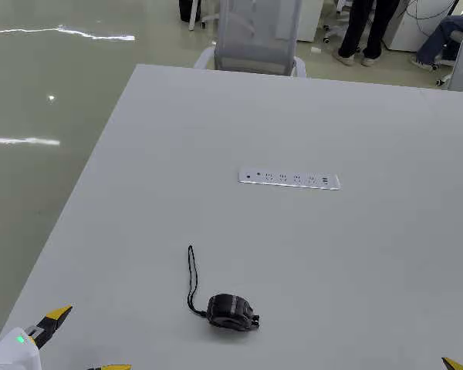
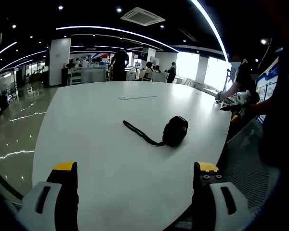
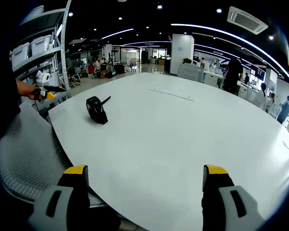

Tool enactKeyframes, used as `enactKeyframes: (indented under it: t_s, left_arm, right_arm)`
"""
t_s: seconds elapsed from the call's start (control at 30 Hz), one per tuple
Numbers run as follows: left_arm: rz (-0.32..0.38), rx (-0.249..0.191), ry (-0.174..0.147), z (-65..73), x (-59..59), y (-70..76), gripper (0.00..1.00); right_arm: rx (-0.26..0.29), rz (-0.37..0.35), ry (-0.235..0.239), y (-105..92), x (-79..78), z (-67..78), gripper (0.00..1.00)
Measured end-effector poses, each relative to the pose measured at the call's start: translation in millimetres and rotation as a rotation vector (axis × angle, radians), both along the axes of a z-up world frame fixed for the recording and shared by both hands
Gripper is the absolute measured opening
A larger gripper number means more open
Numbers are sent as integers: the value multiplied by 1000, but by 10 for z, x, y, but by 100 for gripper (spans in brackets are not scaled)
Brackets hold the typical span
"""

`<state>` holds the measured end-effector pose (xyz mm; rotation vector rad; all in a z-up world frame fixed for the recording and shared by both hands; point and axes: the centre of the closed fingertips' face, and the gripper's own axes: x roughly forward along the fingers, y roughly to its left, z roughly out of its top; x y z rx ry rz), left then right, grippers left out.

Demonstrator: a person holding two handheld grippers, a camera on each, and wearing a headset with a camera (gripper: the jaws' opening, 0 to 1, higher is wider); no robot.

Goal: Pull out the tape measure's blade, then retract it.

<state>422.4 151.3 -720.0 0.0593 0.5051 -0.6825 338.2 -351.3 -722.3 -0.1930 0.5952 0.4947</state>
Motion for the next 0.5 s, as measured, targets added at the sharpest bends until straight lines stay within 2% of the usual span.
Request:
enactKeyframes:
  t_s: [0.23, 0.5]
  left_arm:
    - [21, 10, -2, -17, -3, 94, 99]
    - [28, 17, -8, -1, -9, 93, 99]
  right_arm:
    - [-1, 5, -3, -18, 45, 10, 100]
    - [5, 4, -1, -57, 34, -52, 100]
